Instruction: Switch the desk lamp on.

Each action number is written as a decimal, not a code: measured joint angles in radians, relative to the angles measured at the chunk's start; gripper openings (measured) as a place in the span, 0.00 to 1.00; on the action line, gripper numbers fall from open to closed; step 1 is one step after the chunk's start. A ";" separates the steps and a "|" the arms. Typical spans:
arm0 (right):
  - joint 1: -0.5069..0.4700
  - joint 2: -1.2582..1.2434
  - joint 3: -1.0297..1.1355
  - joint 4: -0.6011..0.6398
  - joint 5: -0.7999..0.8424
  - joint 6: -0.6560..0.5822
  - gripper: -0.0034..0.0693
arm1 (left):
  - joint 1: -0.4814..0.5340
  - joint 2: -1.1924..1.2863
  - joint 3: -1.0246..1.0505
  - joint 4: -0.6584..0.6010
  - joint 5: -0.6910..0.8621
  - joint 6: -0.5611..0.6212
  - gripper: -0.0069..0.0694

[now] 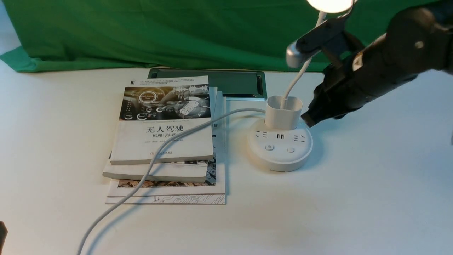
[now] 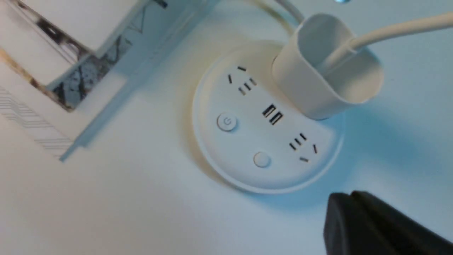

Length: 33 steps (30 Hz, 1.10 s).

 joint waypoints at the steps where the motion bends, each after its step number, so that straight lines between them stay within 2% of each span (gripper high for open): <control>1: 0.000 -0.010 0.007 0.000 -0.003 0.002 0.13 | 0.000 0.000 0.000 0.000 0.000 0.000 0.12; 5: 0.000 -0.256 0.206 0.000 -0.113 0.056 0.13 | 0.000 0.000 0.000 0.000 0.000 0.000 0.12; 9: 0.000 -0.498 0.408 0.000 -0.317 0.091 0.14 | 0.000 0.000 0.000 0.000 0.000 0.000 0.12; 15: 0.000 -0.786 0.590 0.000 -0.421 0.165 0.15 | 0.000 0.000 0.000 0.000 0.000 0.000 0.12; 28: 0.000 -0.980 0.698 0.000 -0.459 0.145 0.18 | 0.000 0.000 0.000 0.000 0.000 0.000 0.12; 32: 0.000 -0.999 0.763 0.000 -0.571 0.144 0.19 | 0.000 0.000 0.000 0.000 0.000 0.000 0.12; 33: 0.000 -1.016 0.816 0.000 -0.653 0.143 0.20 | 0.000 0.000 0.000 0.000 0.000 0.000 0.12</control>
